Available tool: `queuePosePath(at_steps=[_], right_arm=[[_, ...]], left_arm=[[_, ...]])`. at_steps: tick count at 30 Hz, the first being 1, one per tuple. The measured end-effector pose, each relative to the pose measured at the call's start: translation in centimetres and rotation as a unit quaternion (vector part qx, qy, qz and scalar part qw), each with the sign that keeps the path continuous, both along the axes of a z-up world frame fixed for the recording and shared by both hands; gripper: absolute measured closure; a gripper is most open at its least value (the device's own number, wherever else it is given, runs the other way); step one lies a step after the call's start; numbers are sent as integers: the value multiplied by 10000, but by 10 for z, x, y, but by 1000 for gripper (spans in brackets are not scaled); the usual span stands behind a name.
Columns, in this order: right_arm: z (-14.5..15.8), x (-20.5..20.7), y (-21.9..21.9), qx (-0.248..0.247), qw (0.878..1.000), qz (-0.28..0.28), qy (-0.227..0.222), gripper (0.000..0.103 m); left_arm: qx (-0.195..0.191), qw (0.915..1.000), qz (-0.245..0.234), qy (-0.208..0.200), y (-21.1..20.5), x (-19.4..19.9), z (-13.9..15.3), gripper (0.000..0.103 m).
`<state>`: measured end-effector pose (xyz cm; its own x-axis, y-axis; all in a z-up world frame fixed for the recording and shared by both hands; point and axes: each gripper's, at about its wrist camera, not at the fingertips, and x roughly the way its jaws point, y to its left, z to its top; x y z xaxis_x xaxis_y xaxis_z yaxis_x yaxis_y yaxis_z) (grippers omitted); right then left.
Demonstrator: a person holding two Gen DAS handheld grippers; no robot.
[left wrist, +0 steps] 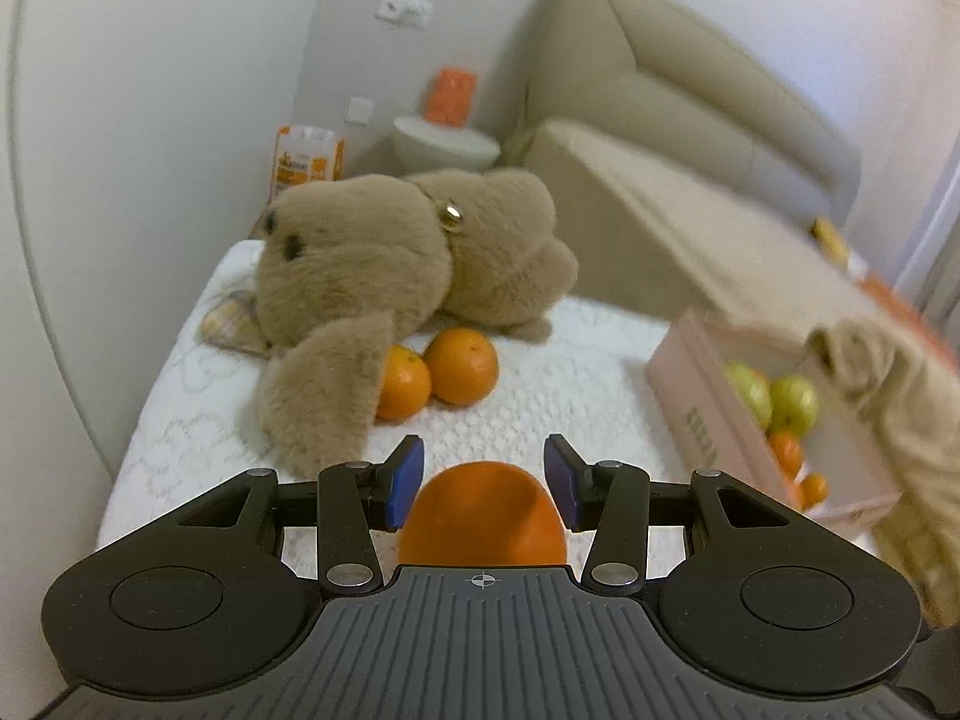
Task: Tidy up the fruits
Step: 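Close the left tool on the large orange while the right tool nudges a yellow tangerine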
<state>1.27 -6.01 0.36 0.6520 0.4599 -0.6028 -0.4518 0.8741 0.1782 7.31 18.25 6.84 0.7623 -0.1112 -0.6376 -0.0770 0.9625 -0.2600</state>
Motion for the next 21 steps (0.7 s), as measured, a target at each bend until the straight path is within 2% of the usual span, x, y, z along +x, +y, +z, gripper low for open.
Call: queuePosePath(at_steps=[3, 6, 7, 11, 16, 19, 21], right_arm=[[-3, -8, -9, 121, 9998, -4, -148, 28], [-3, -8, -11, 188, 9997, -16, -178, 27], [-3, -7, -12, 200, 9997, -14, -170, 27], [-3, -8, -12, 200, 9996, -7, -174, 26], [-4, -8, -12, 193, 9997, -11, -176, 26], [-4, -9, -10, 146, 9997, -7, -193, 25], [-4, -9, -9, 120, 9997, -8, -201, 25]], left_arm=[[690, 9972, -99, 279, -22, 13, 4, 54], [1313, 9890, -210, 641, -42, 28, 0, 51], [1416, 9873, -263, 669, -46, 31, 0, 51], [1628, 9806, -547, 943, -58, 33, 2, 50], [1994, 9732, -729, 880, -68, 3, 14, 50], [2005, 9747, -634, 757, -63, -23, 21, 50], [1844, 9789, -563, 682, -58, -41, 23, 50]])
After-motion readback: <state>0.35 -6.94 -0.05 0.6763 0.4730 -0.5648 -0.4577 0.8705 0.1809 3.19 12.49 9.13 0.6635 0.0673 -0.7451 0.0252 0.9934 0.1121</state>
